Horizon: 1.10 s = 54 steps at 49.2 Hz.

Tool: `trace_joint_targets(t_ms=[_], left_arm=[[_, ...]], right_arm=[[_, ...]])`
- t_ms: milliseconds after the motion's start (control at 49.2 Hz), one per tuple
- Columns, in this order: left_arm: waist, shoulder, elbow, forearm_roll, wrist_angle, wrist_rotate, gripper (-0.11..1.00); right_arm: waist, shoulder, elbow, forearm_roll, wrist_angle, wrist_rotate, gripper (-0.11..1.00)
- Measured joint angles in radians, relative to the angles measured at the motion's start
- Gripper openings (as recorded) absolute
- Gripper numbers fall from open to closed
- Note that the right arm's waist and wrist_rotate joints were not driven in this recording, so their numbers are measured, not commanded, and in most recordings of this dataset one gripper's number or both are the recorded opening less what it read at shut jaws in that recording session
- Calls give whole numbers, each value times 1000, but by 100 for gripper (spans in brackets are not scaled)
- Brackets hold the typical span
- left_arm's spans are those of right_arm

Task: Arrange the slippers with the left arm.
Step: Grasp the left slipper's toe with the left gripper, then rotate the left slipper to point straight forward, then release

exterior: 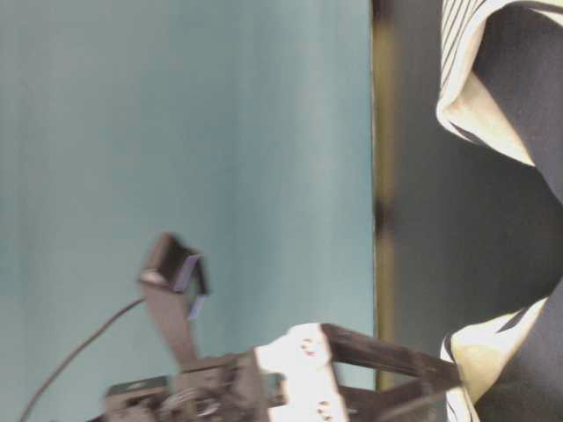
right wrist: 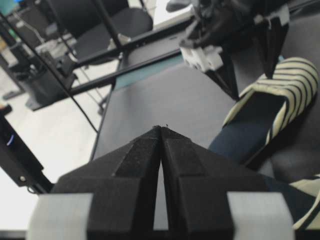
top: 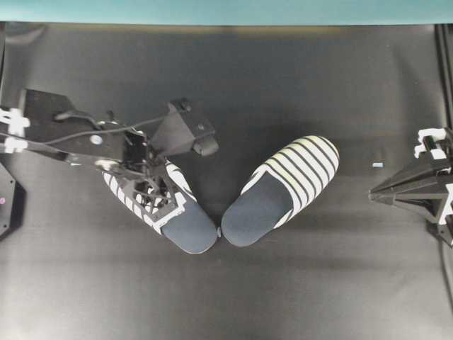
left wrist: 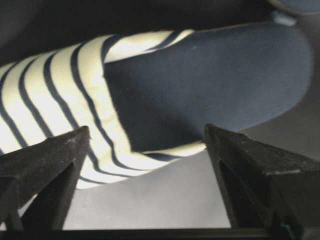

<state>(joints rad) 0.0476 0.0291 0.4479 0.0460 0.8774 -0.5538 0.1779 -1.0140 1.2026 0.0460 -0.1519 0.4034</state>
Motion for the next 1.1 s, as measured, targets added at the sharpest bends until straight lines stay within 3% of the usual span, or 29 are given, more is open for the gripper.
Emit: trace_joint_targets(t_ms=[427, 508, 671, 772, 975, 1097], left_arm=[[40, 64, 51, 0, -17, 2, 83], [41, 64, 48, 2, -29, 5, 69], [38, 64, 14, 2, -38, 34, 22], [35, 60, -18, 2, -37, 133, 1], [34, 40, -84, 5, -5, 440, 1], [34, 41, -112, 6, 25, 577, 1]], right_arm=[[0, -31, 12, 0, 0, 0, 0], [0, -31, 14, 2, 0, 2, 0], [0, -31, 14, 0, 0, 2, 0], [0, -32, 14, 0, 0, 0, 0], [0, -38, 14, 2, 0, 0, 0], [0, -41, 15, 0, 0, 0, 0]])
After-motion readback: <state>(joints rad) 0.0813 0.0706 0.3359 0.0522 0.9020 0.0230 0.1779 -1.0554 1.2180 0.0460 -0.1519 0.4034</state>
